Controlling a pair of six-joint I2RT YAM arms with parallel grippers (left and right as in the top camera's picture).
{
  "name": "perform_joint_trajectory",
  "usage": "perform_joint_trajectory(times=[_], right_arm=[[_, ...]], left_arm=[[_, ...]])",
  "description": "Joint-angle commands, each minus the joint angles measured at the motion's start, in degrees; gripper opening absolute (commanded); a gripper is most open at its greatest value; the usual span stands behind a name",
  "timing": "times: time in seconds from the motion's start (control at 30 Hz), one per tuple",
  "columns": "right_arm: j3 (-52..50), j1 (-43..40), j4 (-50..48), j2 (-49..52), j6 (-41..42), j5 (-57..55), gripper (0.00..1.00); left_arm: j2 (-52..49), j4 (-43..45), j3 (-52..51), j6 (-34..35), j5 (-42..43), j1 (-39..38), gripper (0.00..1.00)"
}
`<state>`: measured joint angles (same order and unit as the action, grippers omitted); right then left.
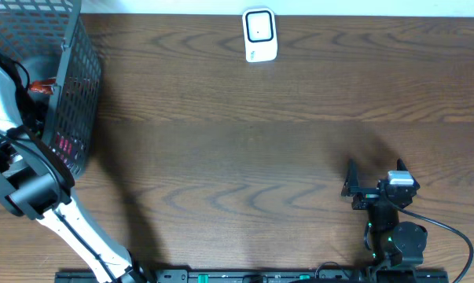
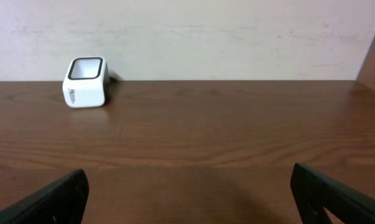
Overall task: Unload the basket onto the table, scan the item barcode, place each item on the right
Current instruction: 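Lower the left gripper into the basket and grasp the red-purple pack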
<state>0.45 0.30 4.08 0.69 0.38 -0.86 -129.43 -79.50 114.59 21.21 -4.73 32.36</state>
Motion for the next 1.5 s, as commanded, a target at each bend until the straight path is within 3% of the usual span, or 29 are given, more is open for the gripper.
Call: perform_joint_trajectory(times=[0.0, 0.23, 0.33, 0.37, 0.4, 0.47, 0.93, 1.33, 1.4, 1.47], right_arm=[[-0.1, 0.5, 0.2, -0.3, -0.2, 0.3, 0.99], [-0.1, 0.5, 0.2, -0.3, -0.2, 0.3, 0.99], [-0.1, 0.5, 0.2, -0.3, -0.2, 0.3, 0.99], [-0.1, 0.5, 0.2, -0.3, -0.2, 0.3, 0.99], [-0.1, 0.5, 0.2, -0.3, -0.2, 0.3, 0.99], [-0.1, 0.5, 0.2, -0.3, -0.2, 0.3, 0.99], [-0.1, 0.5, 0.2, -0.3, -0.2, 0.3, 0.99], [-0.1, 0.5, 0.2, -0.3, -0.2, 0.3, 0.99], [-0.1, 0.5, 0.2, -0.3, -0.2, 0.3, 0.99], [-0.1, 0.5, 0.2, -0.3, -0.2, 0.3, 0.99]], left_arm=[[7.5, 1.2, 2.7, 0.3, 7.3, 0.1, 0.07], [20.1, 8.4, 2.7, 0.5, 10.1, 0.1, 0.09], [22.1, 8.9, 2.7, 0.5, 10.1, 0.1, 0.74], [22.1, 8.4, 2.6, 0.5, 10.1, 0.1, 0.87], [21.9, 8.0, 2.4, 0.5, 10.1, 0.1, 0.93], [21.6, 8.3, 0.4, 0.5, 10.1, 0.1, 1.0], [13.8, 12.4, -11.6, 0.5, -2.1, -1.8, 0.98], [3.0, 9.3, -11.7, -0.8, -2.4, -1.9, 0.98], [1.1, 8.3, -11.7, -0.8, -2.4, -1.9, 0.87], [0.1, 7.8, -11.7, -1.2, -2.4, -1.8, 0.6]])
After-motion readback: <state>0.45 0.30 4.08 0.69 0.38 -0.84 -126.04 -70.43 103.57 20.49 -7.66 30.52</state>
